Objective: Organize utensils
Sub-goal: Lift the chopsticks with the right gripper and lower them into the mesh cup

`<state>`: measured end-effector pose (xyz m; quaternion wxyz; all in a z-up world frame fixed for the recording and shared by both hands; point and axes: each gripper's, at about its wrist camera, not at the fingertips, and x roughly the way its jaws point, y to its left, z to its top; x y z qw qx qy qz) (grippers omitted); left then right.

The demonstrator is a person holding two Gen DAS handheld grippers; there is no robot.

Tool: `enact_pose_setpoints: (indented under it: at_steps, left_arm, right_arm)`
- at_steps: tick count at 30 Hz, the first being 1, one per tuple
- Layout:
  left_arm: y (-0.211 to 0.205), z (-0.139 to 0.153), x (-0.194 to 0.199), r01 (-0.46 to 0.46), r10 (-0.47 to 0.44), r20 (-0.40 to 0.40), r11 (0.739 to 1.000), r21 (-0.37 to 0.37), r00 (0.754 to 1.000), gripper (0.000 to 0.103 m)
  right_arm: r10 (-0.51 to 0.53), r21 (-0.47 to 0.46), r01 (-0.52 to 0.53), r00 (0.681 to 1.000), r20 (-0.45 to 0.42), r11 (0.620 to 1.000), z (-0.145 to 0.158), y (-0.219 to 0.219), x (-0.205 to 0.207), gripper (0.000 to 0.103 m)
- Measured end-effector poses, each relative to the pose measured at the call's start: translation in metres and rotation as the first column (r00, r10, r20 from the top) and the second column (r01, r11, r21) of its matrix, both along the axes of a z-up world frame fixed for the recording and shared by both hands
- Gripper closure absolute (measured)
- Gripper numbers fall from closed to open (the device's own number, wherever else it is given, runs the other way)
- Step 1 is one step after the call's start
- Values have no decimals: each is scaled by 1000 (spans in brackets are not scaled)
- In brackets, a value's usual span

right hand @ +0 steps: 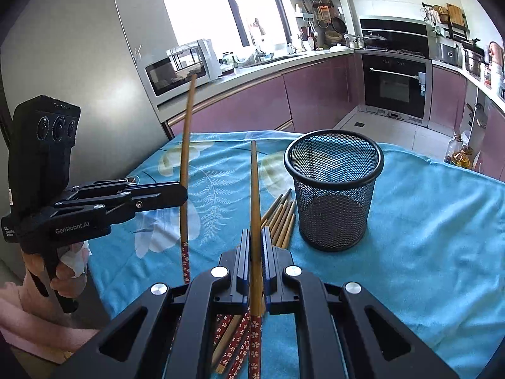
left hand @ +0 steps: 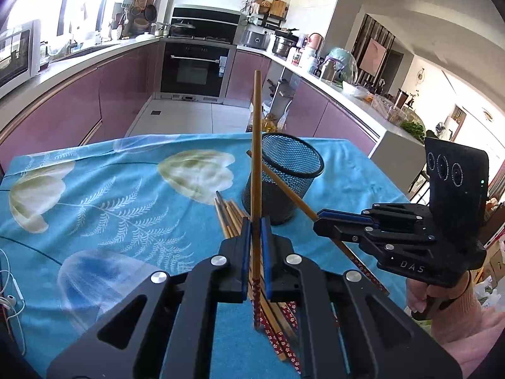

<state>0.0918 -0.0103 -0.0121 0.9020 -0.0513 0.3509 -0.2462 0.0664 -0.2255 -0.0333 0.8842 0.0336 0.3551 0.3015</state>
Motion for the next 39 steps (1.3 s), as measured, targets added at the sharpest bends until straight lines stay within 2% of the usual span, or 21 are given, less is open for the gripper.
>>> enact_pose_setpoints:
  at_steps: [4,11,15,18,28,35,39]
  left_arm:
    - [-1,12,-4,3,-3,23,1000,-15,1000,96]
    - [-5,8,-2,11,-11,4,999,-31,1000,96]
    - [-6,5,-1,19,-19,3,999,-28,1000,96]
    - [-6,11,-2,25,-24,19,999,-33,1000,96]
    - [-8,56,0,44,-32,128,995,-87,991,96]
    - [-17,97,18,38,-10,219,991,-125,976,96]
    - [-24,113,34,37,-2,244,990,-139,970,96]
  right_arm:
    - [34,55,-35,999,17,998,7,-2,-5,97]
    - [88,76,-89,996,17,993,5,4,-9,97]
    - [82,69,-83,996,21,994,5,7,-9,97]
    - [57,87,-62,997,56,994,17,1,-13,97]
    - [-35,120,12,982,188,993,66,-27,-3,97]
    - [-100,130,66,954,282,989,99,-41,17,97]
    - [-142,132,106,942,305,986,108,-48,31,97]
